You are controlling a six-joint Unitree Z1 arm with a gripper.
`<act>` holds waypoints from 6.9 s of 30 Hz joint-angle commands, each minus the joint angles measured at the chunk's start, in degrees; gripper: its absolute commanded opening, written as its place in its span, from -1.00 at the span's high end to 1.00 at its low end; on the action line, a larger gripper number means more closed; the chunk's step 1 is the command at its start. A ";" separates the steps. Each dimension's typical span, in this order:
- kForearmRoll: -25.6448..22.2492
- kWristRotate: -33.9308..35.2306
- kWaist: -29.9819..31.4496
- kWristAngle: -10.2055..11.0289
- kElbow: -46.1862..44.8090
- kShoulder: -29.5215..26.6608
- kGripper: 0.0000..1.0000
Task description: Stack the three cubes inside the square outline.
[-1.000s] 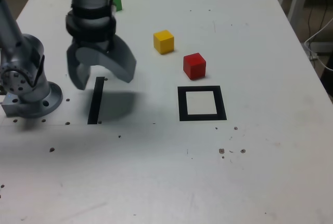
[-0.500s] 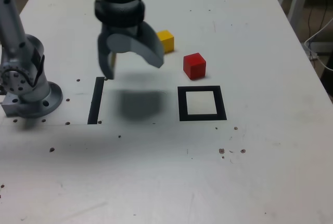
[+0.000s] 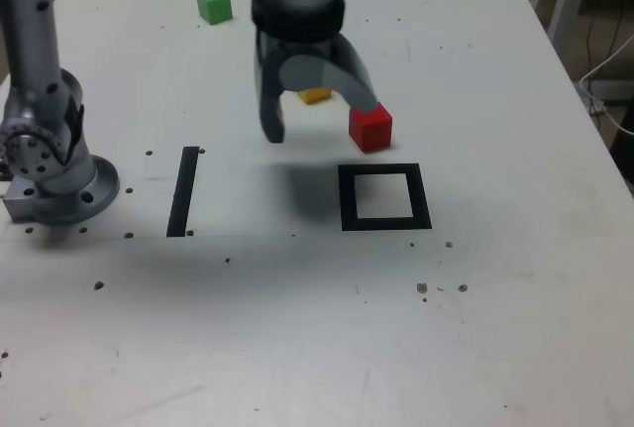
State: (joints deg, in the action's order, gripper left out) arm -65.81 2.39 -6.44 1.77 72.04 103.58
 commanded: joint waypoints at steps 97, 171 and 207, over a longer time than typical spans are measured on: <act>-9.63 -0.44 8.11 -3.94 18.96 16.17 0.30; -12.36 1.57 0.68 1.51 14.05 10.14 -0.98; -11.62 -12.94 -25.62 0.85 18.53 19.62 -0.83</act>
State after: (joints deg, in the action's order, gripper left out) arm -77.45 -10.40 -31.91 2.65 90.26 122.75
